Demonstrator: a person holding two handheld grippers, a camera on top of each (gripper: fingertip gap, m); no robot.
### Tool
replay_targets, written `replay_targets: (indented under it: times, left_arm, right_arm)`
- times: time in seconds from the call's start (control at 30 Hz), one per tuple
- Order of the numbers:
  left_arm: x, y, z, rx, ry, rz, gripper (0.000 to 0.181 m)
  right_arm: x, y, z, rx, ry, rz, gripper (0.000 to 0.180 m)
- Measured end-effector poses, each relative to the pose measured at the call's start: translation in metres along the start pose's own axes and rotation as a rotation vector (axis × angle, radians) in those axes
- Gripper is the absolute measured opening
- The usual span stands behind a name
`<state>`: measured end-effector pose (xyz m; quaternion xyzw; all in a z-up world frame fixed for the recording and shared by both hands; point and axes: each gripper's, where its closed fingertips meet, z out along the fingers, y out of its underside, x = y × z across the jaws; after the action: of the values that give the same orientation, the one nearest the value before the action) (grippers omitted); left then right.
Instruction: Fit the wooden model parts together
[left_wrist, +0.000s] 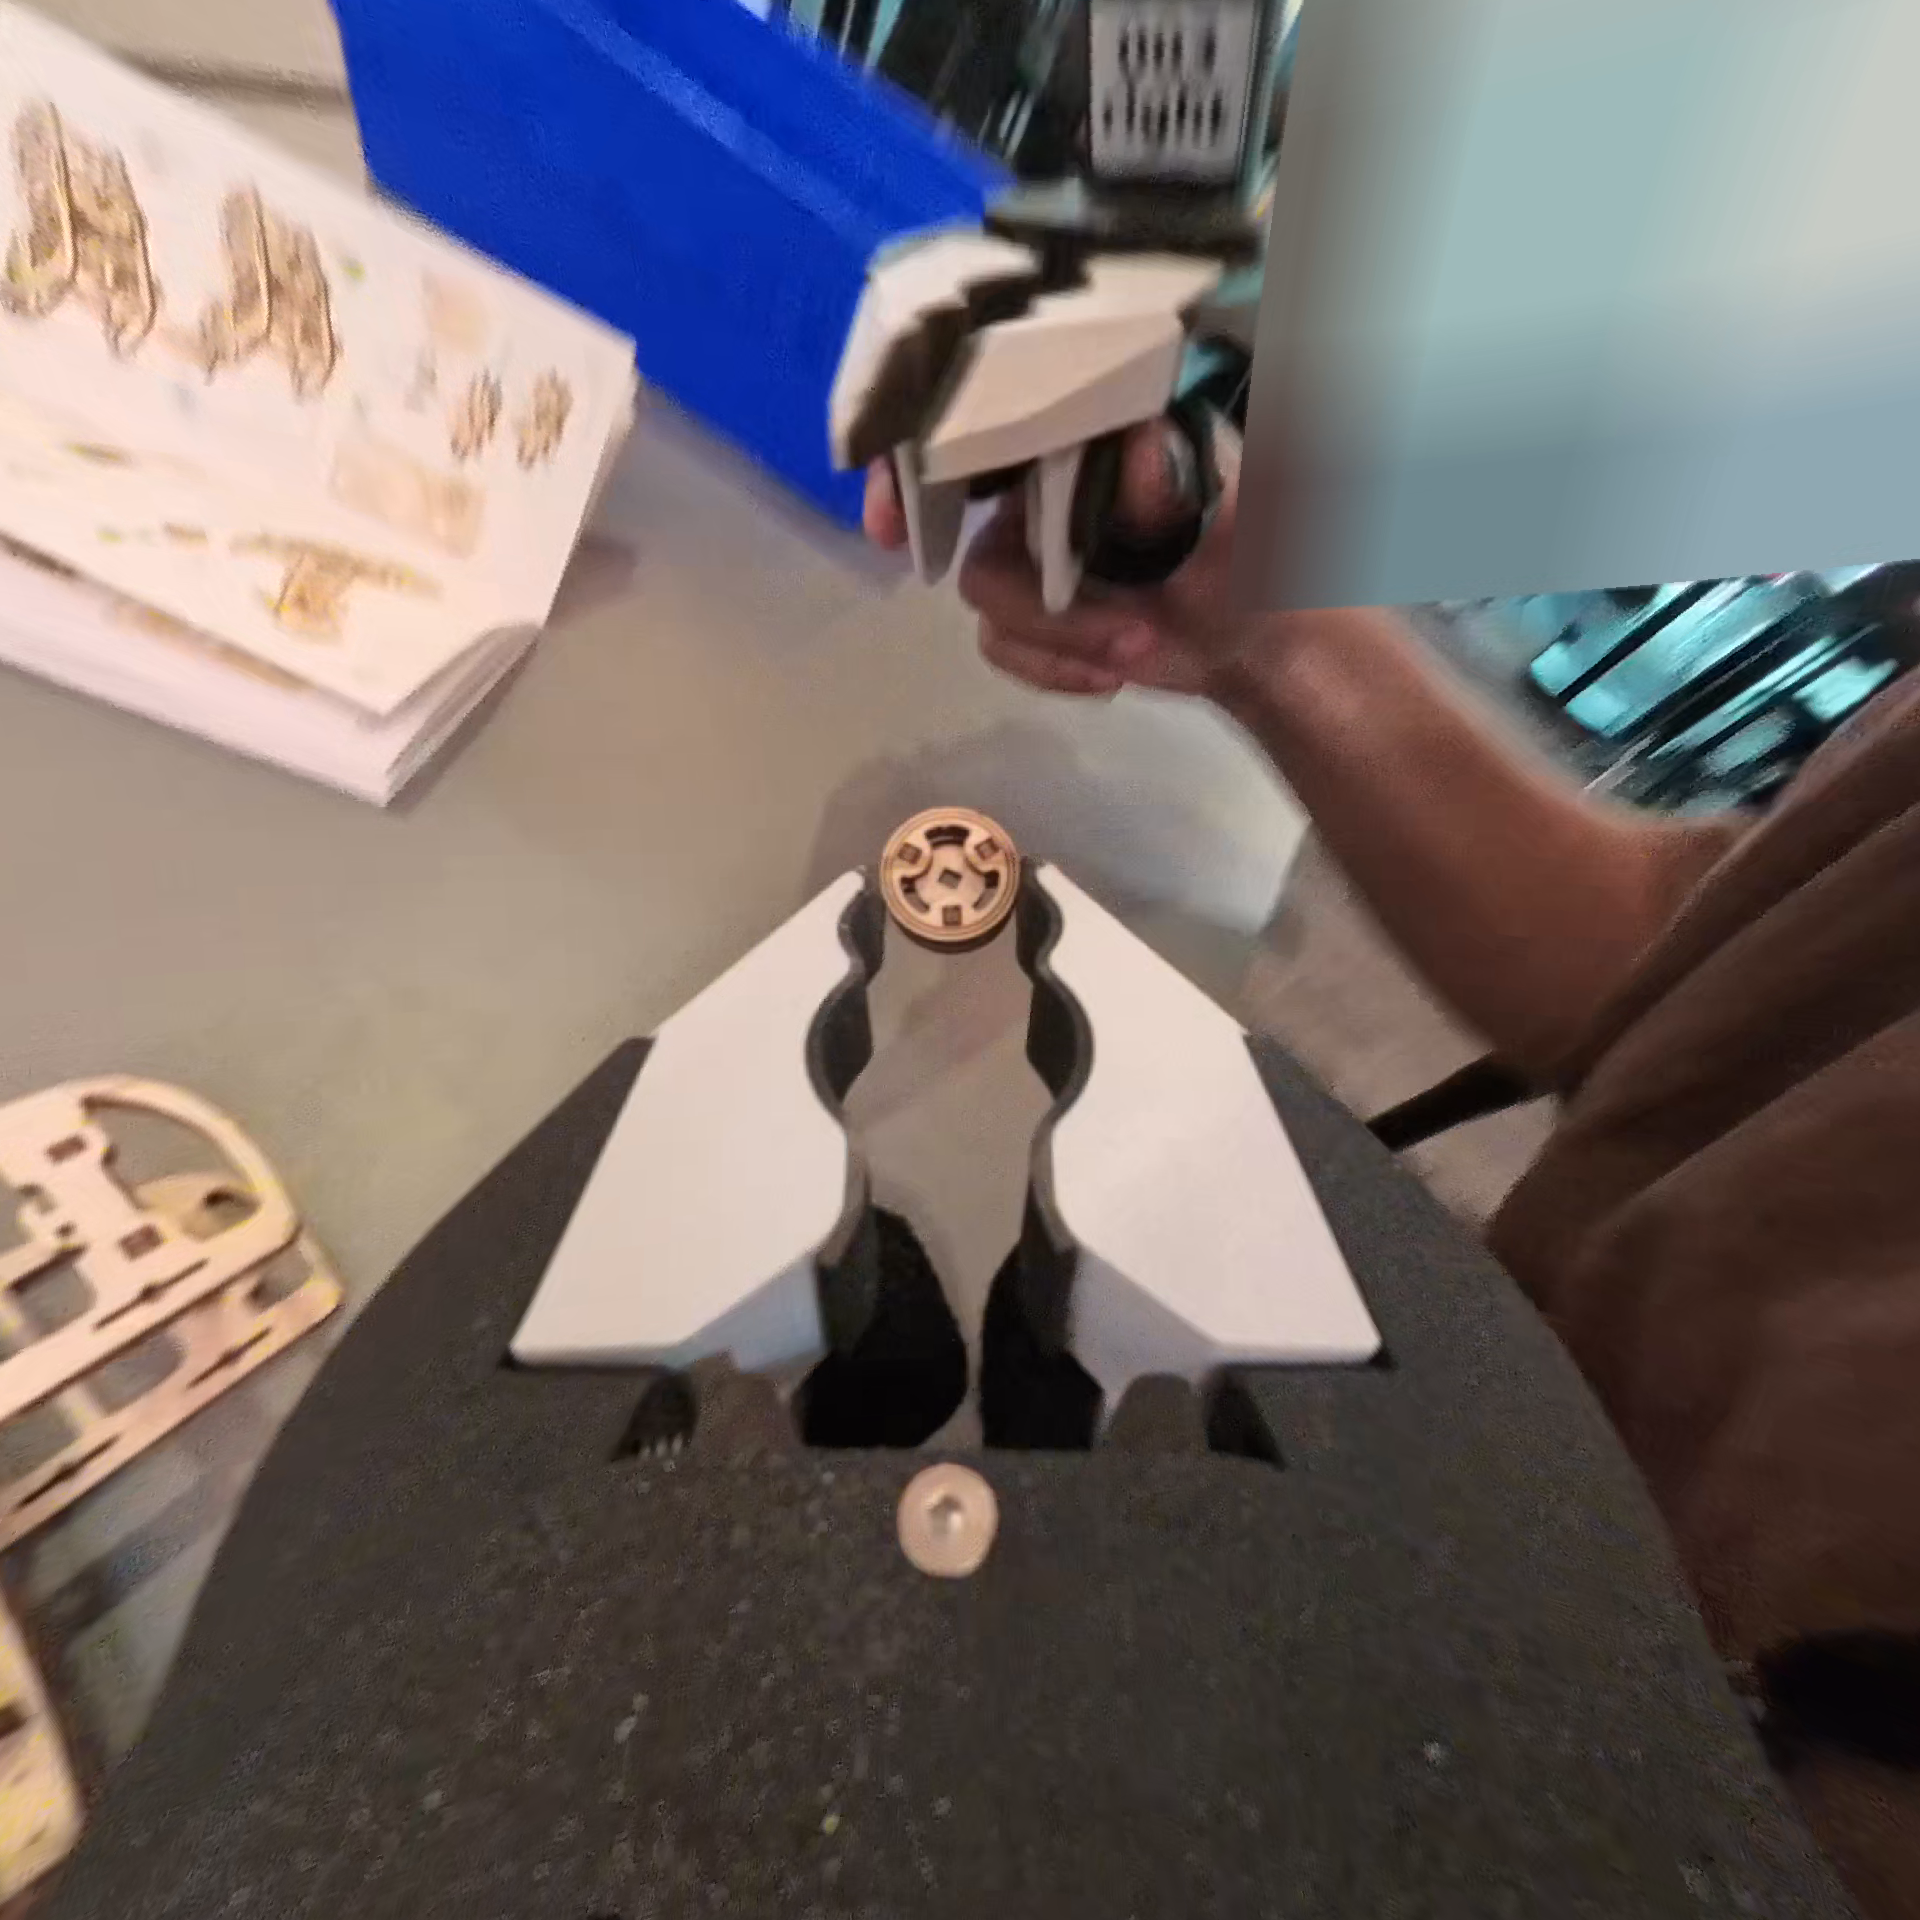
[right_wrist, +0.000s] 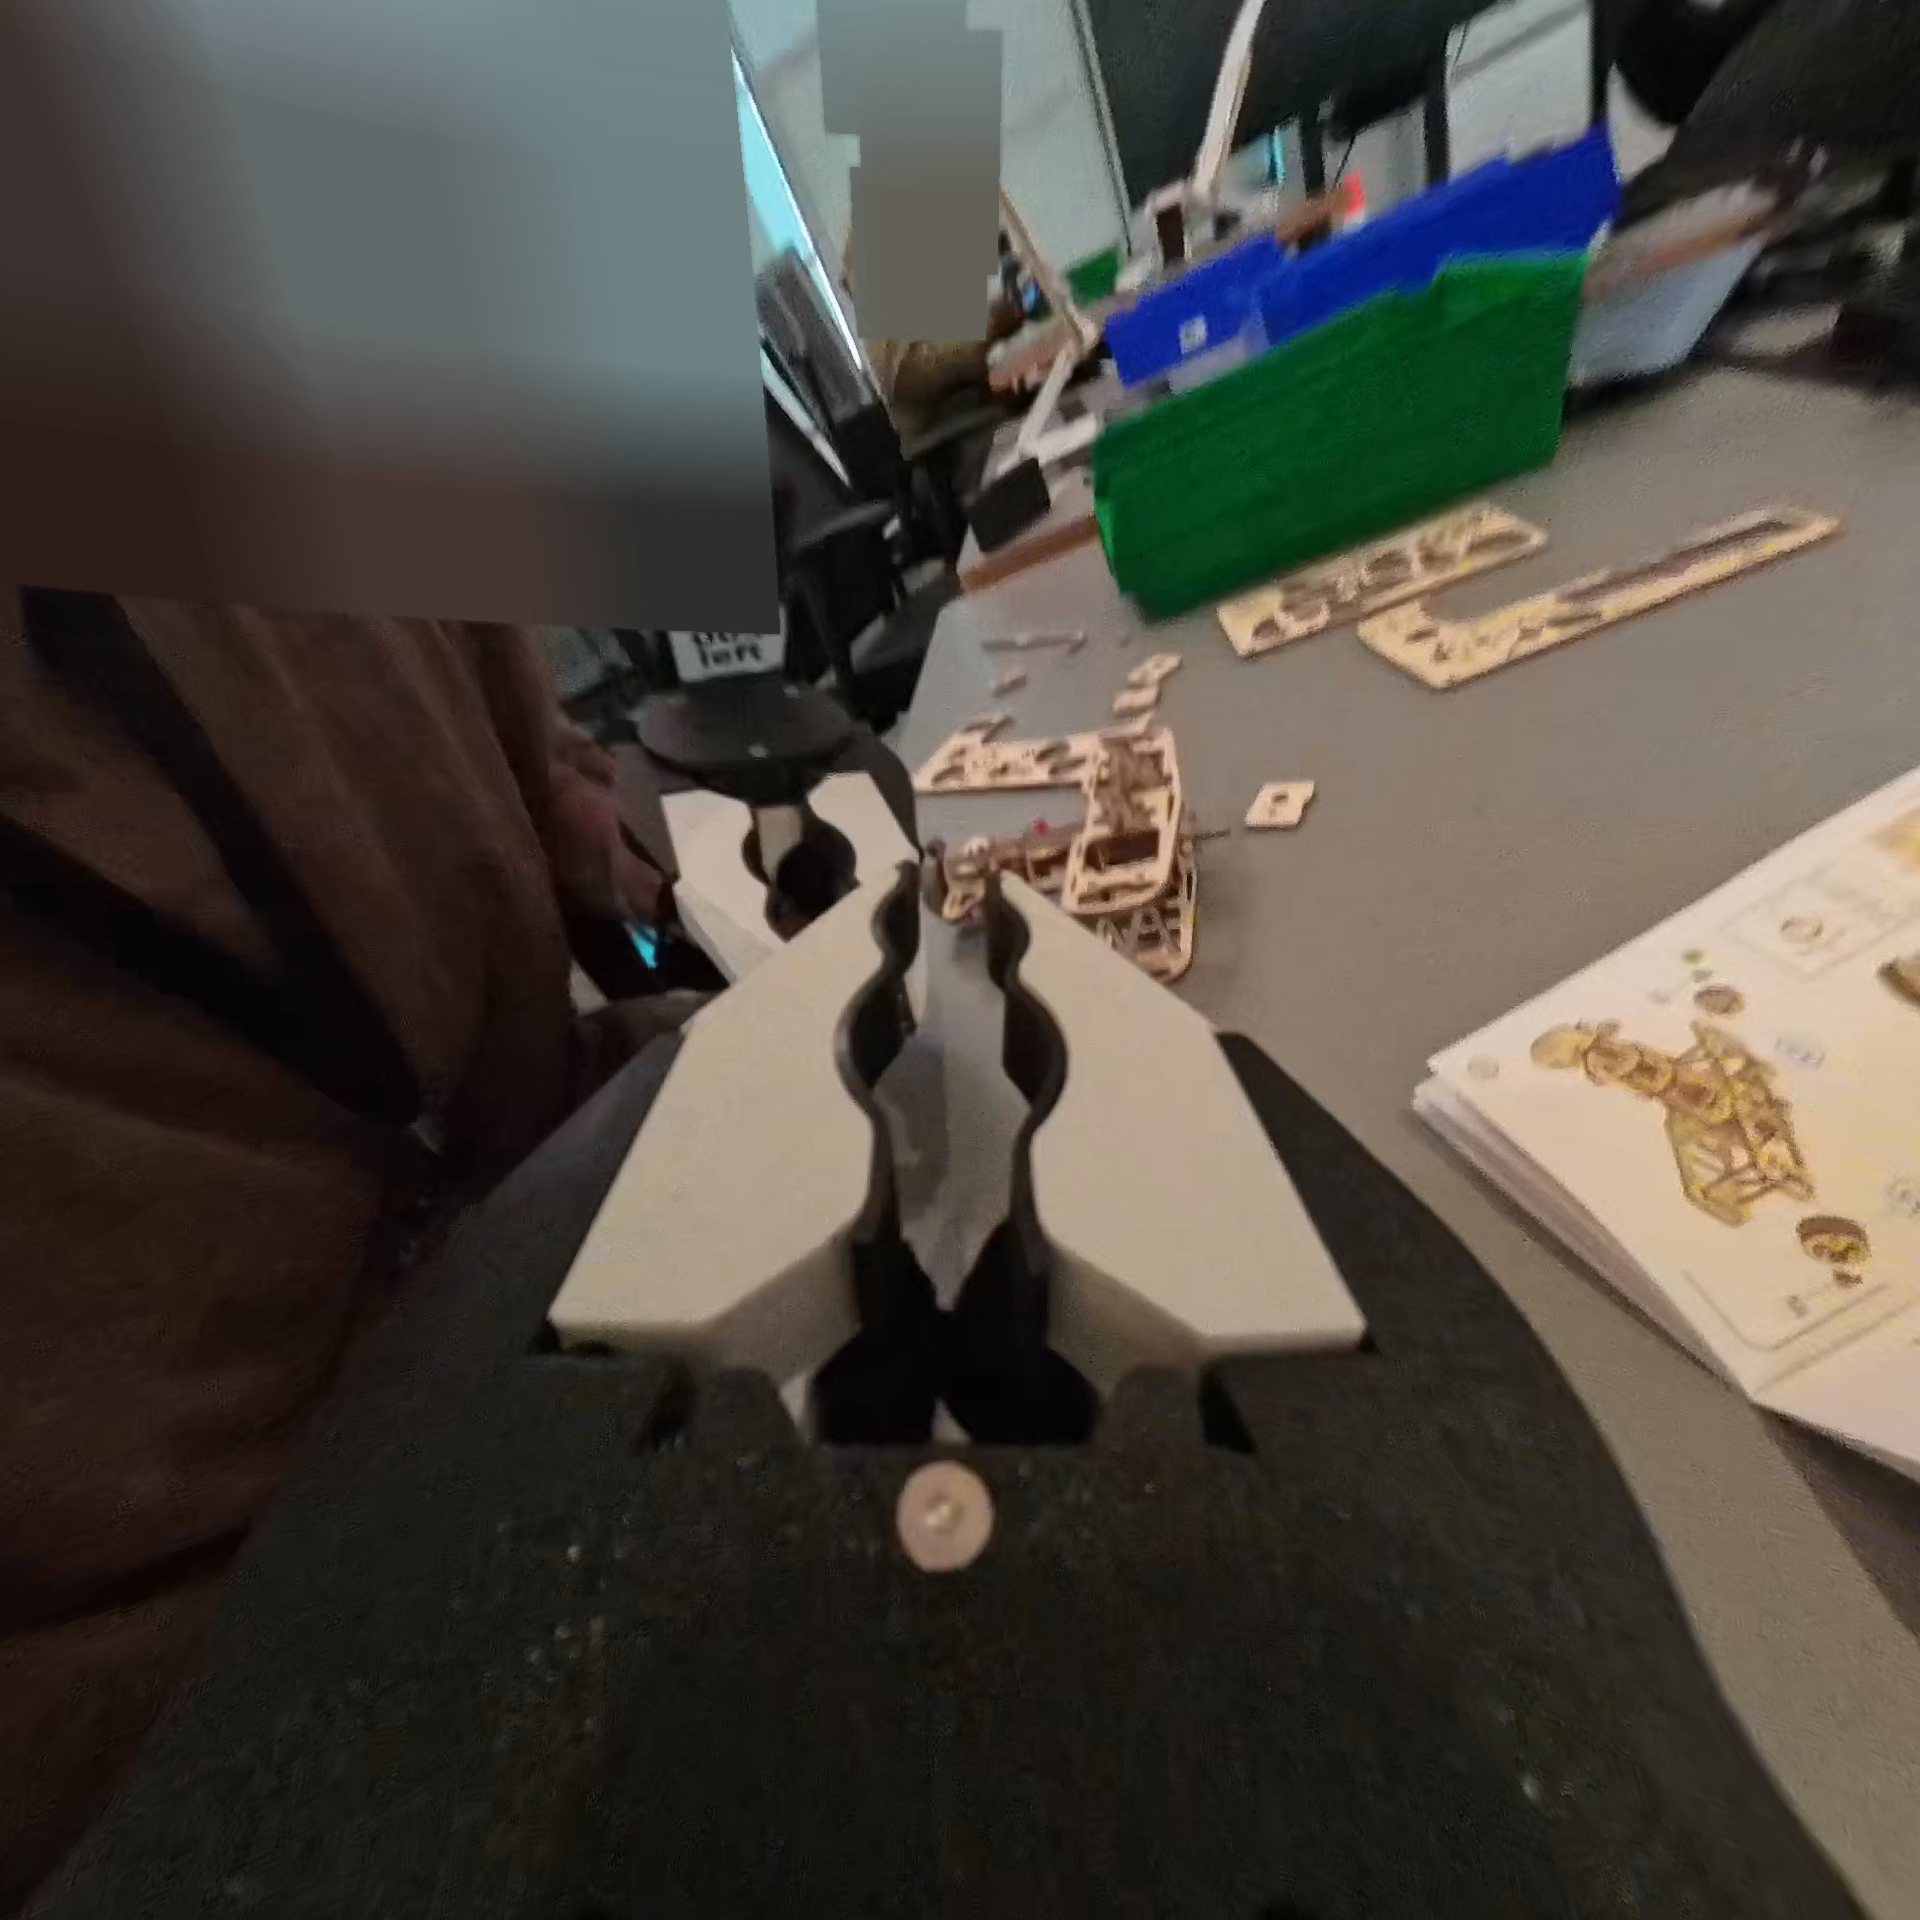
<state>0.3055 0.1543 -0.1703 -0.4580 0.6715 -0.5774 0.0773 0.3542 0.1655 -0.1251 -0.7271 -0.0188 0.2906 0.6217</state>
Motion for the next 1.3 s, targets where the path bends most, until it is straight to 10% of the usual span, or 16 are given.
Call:
replay_targets:
  times: [0.2, 0.53, 0.87, 1.03, 1.3]
  left_arm:
    - [0.061, -0.057, -0.042, 0.206, 0.580, -0.416, 0.023]
    - [0.135, -0.043, -0.099, -0.144, 1.064, -0.592, 0.023]
    - [0.163, -0.033, -0.108, -0.303, 1.014, -0.446, 0.024]
    - [0.140, -0.031, -0.098, -0.127, 0.576, 0.086, 0.048]
    - [0.150, -0.009, -0.110, -0.142, 0.351, 0.556, 0.025]
  right_arm:
    - [-0.055, -0.026, 0.013, 0.065, 0.161, -0.304, 0.046]
    - [-0.160, 0.002, 0.048, -0.181, 0.150, -0.466, 0.046]
    - [-0.198, 0.005, 0.055, -0.313, 0.147, -0.556, 0.010]
    - [-0.202, 0.012, 0.051, -0.286, 0.161, -0.523, 0.009]
    - [-0.204, 0.020, 0.053, -0.281, 0.172, -0.519, 0.009]
